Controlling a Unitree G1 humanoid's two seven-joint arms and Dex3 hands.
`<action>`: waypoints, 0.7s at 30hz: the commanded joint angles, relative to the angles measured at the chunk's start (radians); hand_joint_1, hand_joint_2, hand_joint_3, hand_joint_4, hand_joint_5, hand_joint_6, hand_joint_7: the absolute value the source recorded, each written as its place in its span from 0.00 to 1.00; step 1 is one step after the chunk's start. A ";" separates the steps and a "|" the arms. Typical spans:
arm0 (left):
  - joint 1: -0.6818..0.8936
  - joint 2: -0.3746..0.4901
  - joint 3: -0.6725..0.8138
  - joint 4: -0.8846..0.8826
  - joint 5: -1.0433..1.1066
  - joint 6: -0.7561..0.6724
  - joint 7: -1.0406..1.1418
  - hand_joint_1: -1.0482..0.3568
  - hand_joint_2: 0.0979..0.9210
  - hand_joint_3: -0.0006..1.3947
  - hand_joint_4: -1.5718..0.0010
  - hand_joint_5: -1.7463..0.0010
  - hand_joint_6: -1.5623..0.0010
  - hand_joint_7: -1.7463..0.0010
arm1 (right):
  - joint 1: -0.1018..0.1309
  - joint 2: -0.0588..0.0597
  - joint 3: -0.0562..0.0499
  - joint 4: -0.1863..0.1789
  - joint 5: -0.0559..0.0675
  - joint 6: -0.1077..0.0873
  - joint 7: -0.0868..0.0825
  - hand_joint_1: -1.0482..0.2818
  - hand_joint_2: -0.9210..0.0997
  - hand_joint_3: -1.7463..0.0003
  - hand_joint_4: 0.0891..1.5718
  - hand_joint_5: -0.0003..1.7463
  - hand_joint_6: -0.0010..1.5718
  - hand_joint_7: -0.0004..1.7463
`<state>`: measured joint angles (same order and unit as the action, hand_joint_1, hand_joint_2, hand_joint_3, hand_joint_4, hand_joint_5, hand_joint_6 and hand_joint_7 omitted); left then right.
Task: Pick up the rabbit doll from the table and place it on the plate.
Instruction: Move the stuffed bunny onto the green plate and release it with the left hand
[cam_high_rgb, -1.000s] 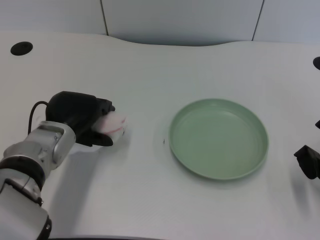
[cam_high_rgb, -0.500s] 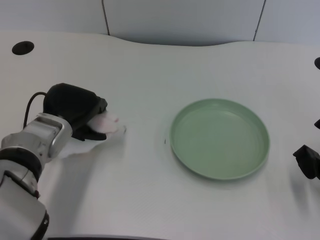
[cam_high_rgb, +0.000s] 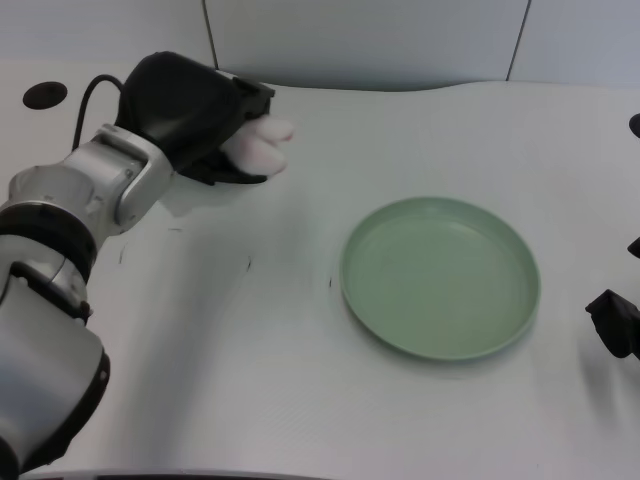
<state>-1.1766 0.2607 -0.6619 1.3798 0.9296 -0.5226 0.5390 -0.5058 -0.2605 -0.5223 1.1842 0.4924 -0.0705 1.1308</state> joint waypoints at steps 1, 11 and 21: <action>-0.028 -0.016 0.002 -0.003 -0.011 -0.025 0.018 0.30 1.00 0.32 0.49 0.04 0.54 0.18 | 0.007 -0.004 0.000 0.000 0.003 -0.009 0.000 0.30 0.00 0.82 0.62 1.00 0.43 1.00; -0.022 -0.198 -0.006 -0.010 -0.021 -0.099 0.023 0.29 1.00 0.30 0.50 0.01 0.53 0.17 | 0.004 0.010 0.002 -0.004 0.007 0.005 0.003 0.28 0.00 0.85 0.63 1.00 0.46 1.00; 0.000 -0.297 -0.025 -0.003 -0.018 -0.074 0.008 0.30 1.00 0.31 0.49 0.02 0.53 0.15 | 0.007 0.014 0.015 -0.012 -0.002 -0.002 0.024 0.28 0.00 0.87 0.71 1.00 0.54 1.00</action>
<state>-1.1813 -0.0342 -0.6844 1.3756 0.9185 -0.6024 0.5548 -0.5057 -0.2394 -0.5089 1.1801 0.4915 -0.0639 1.1449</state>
